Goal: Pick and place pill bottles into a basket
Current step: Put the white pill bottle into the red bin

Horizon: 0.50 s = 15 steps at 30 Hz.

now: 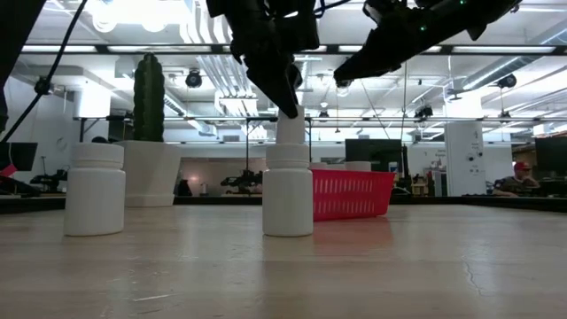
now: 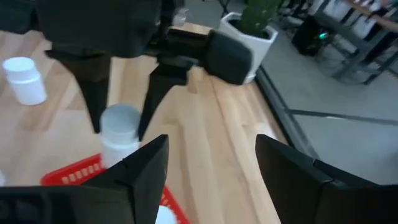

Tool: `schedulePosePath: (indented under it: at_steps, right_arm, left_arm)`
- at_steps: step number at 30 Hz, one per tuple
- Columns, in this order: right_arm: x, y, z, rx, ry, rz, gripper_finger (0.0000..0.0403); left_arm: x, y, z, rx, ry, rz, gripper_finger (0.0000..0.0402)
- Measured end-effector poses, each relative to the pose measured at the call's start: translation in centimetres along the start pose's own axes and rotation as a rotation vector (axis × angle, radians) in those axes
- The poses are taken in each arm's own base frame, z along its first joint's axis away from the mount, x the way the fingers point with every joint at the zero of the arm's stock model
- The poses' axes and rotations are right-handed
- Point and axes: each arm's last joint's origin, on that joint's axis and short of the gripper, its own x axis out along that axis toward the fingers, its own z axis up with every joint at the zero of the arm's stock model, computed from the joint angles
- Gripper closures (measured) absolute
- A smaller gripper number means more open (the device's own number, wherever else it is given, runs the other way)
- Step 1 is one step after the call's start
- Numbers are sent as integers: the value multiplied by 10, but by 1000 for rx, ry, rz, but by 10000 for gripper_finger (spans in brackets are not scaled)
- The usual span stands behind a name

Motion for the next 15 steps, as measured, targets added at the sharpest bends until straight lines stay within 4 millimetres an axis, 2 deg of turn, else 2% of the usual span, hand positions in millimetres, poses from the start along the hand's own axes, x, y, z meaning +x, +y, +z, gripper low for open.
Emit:
schedulePosePath:
  at_steps: [15]
  right_arm:
    - [-12,-5,2,-18,13,-67,179]
  left_arm:
    - [14,4,-8,-7,-44,14,259]
